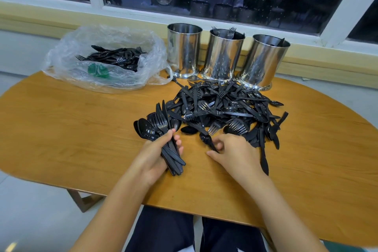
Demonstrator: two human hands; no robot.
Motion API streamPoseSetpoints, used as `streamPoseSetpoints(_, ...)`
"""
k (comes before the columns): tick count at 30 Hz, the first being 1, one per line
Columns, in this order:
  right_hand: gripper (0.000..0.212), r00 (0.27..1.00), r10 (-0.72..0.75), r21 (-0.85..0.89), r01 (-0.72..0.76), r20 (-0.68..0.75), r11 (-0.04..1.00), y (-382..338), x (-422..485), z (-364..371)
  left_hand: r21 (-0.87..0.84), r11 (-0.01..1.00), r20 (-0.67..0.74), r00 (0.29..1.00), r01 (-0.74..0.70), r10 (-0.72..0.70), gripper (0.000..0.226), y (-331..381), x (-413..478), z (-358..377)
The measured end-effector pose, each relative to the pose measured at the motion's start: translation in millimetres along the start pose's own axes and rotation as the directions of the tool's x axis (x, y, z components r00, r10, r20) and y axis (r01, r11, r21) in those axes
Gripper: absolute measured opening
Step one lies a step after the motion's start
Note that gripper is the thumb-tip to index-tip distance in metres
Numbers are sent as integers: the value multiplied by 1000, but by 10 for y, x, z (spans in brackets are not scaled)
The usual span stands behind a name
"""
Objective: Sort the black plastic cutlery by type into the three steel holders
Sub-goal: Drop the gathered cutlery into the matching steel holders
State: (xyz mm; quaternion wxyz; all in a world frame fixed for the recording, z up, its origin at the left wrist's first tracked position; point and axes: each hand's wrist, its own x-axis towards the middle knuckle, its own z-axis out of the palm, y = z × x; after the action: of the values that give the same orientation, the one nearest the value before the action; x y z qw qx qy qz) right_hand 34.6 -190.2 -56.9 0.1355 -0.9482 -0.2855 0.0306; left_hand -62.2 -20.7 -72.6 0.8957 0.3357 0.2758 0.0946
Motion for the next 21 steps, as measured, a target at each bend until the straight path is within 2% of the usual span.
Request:
streamPoseSetpoints(3,47,994,-68,-61,62,-86,996,-67,3,34,-9,1000,-16,1000,5,-5,12,-32,-22,6)
streamPoseSetpoints(5,41,975,-135,-38,130,-174,991,-74,19,96,-15,1000,-23,1000,7,-8,12,-32,-33,6)
streamPoseSetpoints(7,26,940,-171,30,188,-295,982,-46,43,145,-19,1000,-23,1000,10,-11,13,-28,-45,3)
streamPoseSetpoints(10,15,900,-116,246,236,-421,940,-8,110,103,-20,1000,-21,1000,13,-13,13,-19,-52,-8)
streamPoseSetpoints(13,10,881,-8,520,287,-473,804,7,208,-94,-10,1000,-17,1000,16,-16,14,-13,-58,-1)
streamPoseSetpoints(16,28,868,102,695,313,-486,647,17,287,-329,-10,1000,2,1000,27,-27,15,-12,-57,18)
streamPoseSetpoints(19,35,920,174,883,263,-350,388,14,334,-520,-19,999,9,999,43,-42,15,-21,-51,37)
streamPoseSetpoints(21,33,963,129,947,199,-237,252,19,346,-619,-20,999,15,999,50,-50,15,-25,-55,58)
